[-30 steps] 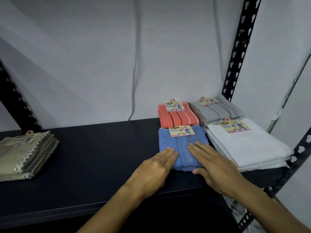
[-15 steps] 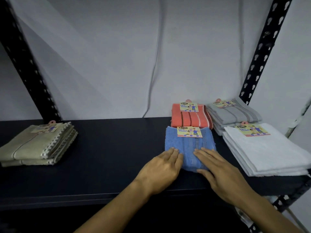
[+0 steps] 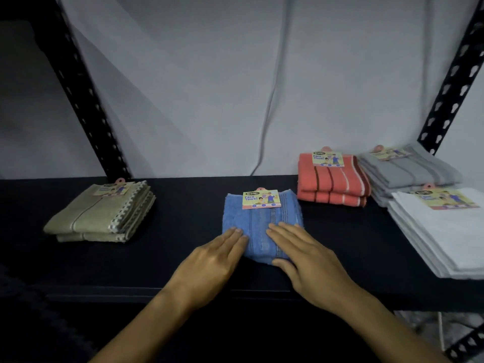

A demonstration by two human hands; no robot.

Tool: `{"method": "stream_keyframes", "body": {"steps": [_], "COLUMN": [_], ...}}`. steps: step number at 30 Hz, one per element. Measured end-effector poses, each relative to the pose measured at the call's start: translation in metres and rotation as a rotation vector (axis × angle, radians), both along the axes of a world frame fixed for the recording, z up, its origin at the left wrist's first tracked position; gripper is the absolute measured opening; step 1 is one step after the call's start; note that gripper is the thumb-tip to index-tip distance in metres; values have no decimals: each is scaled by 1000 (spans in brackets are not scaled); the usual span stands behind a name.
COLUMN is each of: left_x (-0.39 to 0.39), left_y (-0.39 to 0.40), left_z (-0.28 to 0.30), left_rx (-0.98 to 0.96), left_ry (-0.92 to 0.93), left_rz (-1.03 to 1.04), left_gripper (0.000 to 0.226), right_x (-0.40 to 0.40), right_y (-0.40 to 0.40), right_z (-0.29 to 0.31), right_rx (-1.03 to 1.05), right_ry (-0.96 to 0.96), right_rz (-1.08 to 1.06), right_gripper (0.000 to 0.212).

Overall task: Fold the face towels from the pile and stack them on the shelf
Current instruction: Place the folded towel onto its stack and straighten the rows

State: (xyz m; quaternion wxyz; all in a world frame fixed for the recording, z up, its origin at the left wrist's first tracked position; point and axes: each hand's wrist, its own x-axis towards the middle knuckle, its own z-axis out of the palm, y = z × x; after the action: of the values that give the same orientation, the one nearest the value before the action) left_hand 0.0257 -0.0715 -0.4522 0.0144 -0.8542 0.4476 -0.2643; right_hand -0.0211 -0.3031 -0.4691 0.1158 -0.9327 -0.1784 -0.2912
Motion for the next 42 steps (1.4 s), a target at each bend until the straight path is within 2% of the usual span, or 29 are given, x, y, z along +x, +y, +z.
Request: {"method": "stream_keyframes", "body": {"steps": [2, 5, 9, 13, 15, 17, 19, 28, 38, 42], "left_x": [7, 16, 18, 17, 18, 19, 20, 28, 43, 51], "left_y": [23, 52, 70, 60, 50, 42, 38, 58, 90, 103], "left_z": [-4, -7, -1, 4, 5, 6, 4, 0, 0, -2], "left_rx": [-41, -118, -179, -246, -231, -185, -137, -90, -87, -45], "left_ry": [12, 46, 141, 194, 219, 259, 288, 320, 259, 179], "left_rz": [43, 79, 173, 247, 288, 308, 319, 334, 441, 473], "left_gripper": [64, 41, 55, 64, 65, 67, 69, 69, 72, 63], "right_x": [15, 31, 41, 41, 48, 61, 71, 90, 113, 122], "right_y": [21, 52, 73, 70, 68, 67, 71, 99, 147, 161], "right_z": [-1, 2, 8, 19, 23, 25, 24, 12, 8, 8], "right_rx": [20, 31, 87, 459, 695, 917, 1007, 1065, 1011, 989], "right_ry": [15, 50, 137, 276, 356, 515, 633, 676, 671, 663], "right_rz": [39, 74, 132, 166, 97, 30, 8, -36, 16, 17], "right_gripper": [54, 58, 58, 52, 50, 52, 54, 58, 64, 63]}}
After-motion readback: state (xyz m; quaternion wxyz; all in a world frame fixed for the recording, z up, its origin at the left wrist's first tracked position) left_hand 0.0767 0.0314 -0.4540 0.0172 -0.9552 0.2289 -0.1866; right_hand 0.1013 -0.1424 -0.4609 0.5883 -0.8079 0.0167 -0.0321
